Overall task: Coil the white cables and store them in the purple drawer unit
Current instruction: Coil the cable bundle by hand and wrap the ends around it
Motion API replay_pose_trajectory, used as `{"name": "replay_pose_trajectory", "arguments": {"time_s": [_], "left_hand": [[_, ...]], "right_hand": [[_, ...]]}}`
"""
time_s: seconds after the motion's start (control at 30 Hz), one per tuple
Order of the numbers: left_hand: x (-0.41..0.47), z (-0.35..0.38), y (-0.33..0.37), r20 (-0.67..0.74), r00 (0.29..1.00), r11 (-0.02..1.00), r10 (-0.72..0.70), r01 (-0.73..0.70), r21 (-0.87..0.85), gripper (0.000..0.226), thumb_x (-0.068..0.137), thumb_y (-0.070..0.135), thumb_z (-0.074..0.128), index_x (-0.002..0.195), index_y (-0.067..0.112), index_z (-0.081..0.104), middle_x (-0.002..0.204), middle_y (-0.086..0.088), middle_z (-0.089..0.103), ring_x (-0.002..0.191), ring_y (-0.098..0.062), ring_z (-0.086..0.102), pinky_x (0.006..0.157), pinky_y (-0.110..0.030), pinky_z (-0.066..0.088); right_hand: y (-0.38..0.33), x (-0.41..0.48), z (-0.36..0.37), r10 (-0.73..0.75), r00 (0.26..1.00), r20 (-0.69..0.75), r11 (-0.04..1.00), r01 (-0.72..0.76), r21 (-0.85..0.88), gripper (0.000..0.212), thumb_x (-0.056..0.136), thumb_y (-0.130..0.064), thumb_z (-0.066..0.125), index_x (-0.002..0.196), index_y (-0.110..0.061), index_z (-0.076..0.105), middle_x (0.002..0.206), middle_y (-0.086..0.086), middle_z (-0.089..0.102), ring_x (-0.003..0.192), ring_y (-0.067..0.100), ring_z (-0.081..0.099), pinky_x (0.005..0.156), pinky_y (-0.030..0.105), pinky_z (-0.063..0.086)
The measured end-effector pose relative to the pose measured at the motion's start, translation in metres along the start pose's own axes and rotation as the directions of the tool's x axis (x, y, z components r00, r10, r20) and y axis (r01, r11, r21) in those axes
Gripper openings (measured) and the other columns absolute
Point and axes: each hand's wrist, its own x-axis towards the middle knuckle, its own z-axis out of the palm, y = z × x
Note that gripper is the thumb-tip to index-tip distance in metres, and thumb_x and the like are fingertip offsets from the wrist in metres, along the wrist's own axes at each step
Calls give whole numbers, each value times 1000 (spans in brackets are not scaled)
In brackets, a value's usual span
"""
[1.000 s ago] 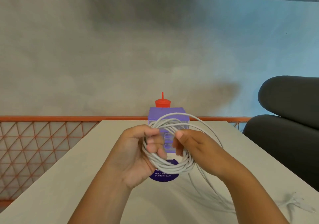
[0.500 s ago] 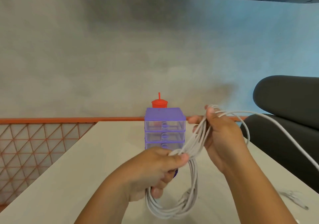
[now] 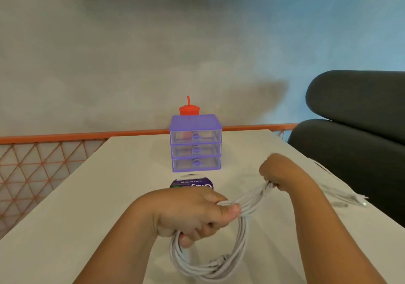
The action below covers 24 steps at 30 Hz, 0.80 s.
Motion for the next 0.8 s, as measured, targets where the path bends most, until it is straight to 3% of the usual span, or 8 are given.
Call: {"name": "replay_pose_trajectory", "arguments": {"time_s": [0.17,0.27,0.37,0.5,0.6,0.67,0.7,0.8], "left_hand": [[-10,-15,-2,31,995,986,98,-93,-138,41,68,57,55,52,23,39,44,10,27,31,1,21,34,-10,21],[-15,-23,-5,22,991,963,133,-124,-238,49,59,64,71,51,24,45,44,9,29,30,2,22,33,-9,23],[-13,-25,-7,32,988,938,150,-132,-319,52,50,66,76,53,23,47,44,9,30,30,2,24,33,-8,26],[-13,-30,-6,-52,987,872,155,-161,-462,43,66,54,70,53,19,49,42,8,30,28,2,25,32,-9,27],[-14,-36,-6,-143,983,833,112,-171,-527,38,72,47,57,52,17,47,41,7,27,26,1,23,30,-9,25],[-14,-37,-7,-160,981,813,106,-178,-555,36,72,45,53,51,17,47,40,7,27,26,1,23,30,-9,25],[-14,-37,-6,-159,982,808,106,-178,-562,36,72,45,53,51,17,47,39,7,27,26,1,23,30,-9,25],[-17,-37,-5,-154,982,807,106,-175,-564,36,71,45,54,51,16,47,39,7,28,26,1,23,30,-9,24]], "right_hand": [[20,13,11,116,985,125,875,-42,-483,27,88,-6,47,61,-7,46,66,4,44,61,14,43,70,24,38],[31,22,15,135,986,96,825,-59,-562,27,87,-9,48,60,-10,48,66,1,46,58,11,42,67,21,37],[33,29,22,17,1000,-23,906,-25,-423,21,89,-25,54,73,-11,54,70,1,51,67,13,50,69,24,39],[12,19,13,-235,969,-70,907,193,-374,42,95,-42,41,100,-6,63,97,9,64,85,23,57,85,32,44],[-10,-19,-15,-551,820,-156,833,551,-45,41,93,-45,39,106,-18,67,107,-3,67,99,9,61,88,25,47],[-29,-56,-27,-719,695,31,663,672,330,28,85,-44,43,104,-37,62,100,-32,61,97,-16,55,83,9,46],[-35,-66,-28,-773,623,117,609,677,413,30,79,-42,46,106,-39,59,101,-33,61,98,-18,54,81,5,44],[-45,-66,-8,-836,514,194,549,784,288,37,78,-41,47,110,-30,62,106,-12,65,102,-1,58,86,13,45]]}}
